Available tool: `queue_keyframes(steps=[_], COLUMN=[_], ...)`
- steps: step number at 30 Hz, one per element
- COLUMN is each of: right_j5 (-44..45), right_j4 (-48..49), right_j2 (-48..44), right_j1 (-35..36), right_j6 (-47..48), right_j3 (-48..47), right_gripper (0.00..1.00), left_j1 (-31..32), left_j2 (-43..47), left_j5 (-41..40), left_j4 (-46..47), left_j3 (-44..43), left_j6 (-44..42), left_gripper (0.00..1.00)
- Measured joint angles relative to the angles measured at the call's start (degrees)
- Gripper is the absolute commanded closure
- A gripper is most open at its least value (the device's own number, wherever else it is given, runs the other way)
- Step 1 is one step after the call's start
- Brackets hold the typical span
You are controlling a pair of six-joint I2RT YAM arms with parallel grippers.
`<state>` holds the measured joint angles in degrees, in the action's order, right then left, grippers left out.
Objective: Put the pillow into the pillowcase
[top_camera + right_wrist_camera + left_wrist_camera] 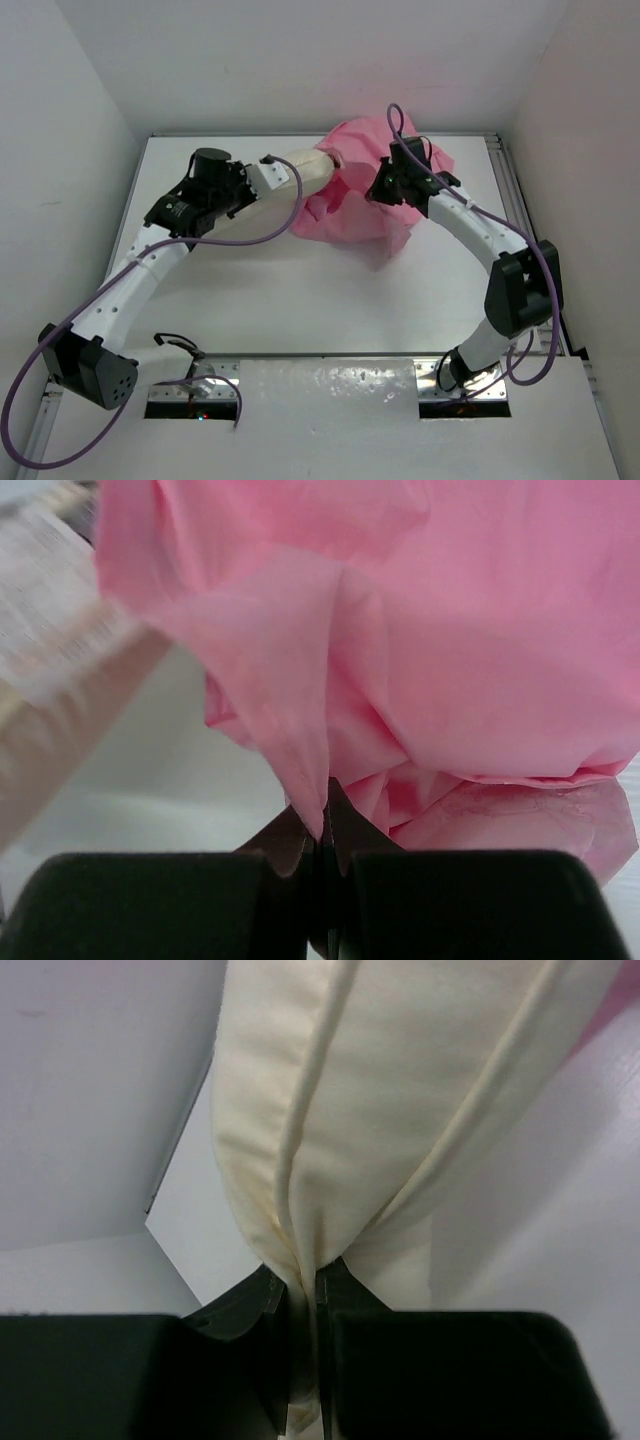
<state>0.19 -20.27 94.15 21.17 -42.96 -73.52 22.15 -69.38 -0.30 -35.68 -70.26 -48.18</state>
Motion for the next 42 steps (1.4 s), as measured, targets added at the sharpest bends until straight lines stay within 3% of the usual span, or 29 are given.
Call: queue_keyframes(steps=[8, 16, 17, 19, 20, 21, 24, 25, 26, 29, 31, 33, 36, 38, 39, 40, 42], right_j5=[-2.8, -6.6, -7.0, -7.6, -7.9, -8.2, -9.0, -9.4, -9.8, -10.9, -11.3, -11.6, -12.1, -12.3, -12.5, -12.5, -12.6], right_j4=[-0.3, 1.8, 2.2, 2.3, 2.6, 2.5, 1.6, 0.6, -0.3, -3.2, -3.8, -3.7, -3.8, -3.8, -3.7, -3.5, -3.0], right_j2=[0.0, -3.4, -4.4, -6.5, -7.7, -8.5, -12.2, -13.1, -13.8, -15.4, -16.5, -17.6, -16.5, -13.3, -10.7, -7.8, -0.3], right_j1=[2.7, 6.6, 6.8, 6.8, 6.8, 6.8, 6.8, 6.8, 6.8, 6.0, 4.8, 2.7, 0.1, -0.6, -0.6, -0.5, -0.3], right_j6=[5.3, 9.2, 9.8, 11.0, 11.8, 12.9, 16.0, 17.4, 18.4, 22.5, 24.4, 25.8, 27.2, 27.5, 27.6, 27.6, 28.1], right_j3=[-0.1, 4.4, 5.8, 8.8, 10.5, 11.6, 16.7, 18.1, 18.8, 20.0, 20.0, 19.8, 16.2, 10.8, 6.8, 2.8, -6.8], right_gripper=[1.00, 1.00, 1.00, 1.00, 0.99, 0.96, 0.73, 0.44, 0.34, 0.13, 0.13, 0.37, 0.82, 0.78, 0.67, 0.42, 0.27], left_j1=[2.1, 12.9, 14.0, 16.2, 16.6, 17.2, 17.6, 17.6, 17.6, 17.1, 16.2, 13.6, 7.9, 2.6, 0.1, -2.1, -7.0], left_j2=[0.1, 0.0, 0.0, -0.3, -0.3, -0.4, -0.4, -0.4, -0.4, -0.4, -0.4, -1.4, -5.1, -10.7, -13.9, -17.0, -25.0], left_j5=[-2.2, -3.0, -3.2, -3.3, -3.1, -2.6, -0.2, 0.8, 1.9, 6.1, 9.3, 12.7, 17.2, 19.8, 20.9, 21.2, 22.3], left_j4=[5.7, 12.4, 13.0, 14.6, 14.9, 15.1, 14.8, 14.1, 12.5, 6.9, 4.0, 1.5, -1.9, -5.9, -7.8, -9.3, -13.2], left_j3=[2.8, 20.6, 22.2, 25.2, 25.9, 26.3, 25.6, 25.1, 23.9, 17.2, 11.7, 4.7, -5.3, -12.9, -16.5, -19.3, -24.2], left_j6=[-0.7, -3.0, -3.0, -3.0, -3.1, -2.8, -2.0, -1.9, -1.8, -0.8, 0.9, 3.9, 7.5, 8.7, 8.9, 9.1, 8.7], left_gripper=[1.00, 0.99, 0.78, 0.49, 0.14, 0.02, 0.00, 0.00, 0.00, 0.00, 0.00, 0.00, 0.00, 0.01, 0.00, 0.00, 0.00])
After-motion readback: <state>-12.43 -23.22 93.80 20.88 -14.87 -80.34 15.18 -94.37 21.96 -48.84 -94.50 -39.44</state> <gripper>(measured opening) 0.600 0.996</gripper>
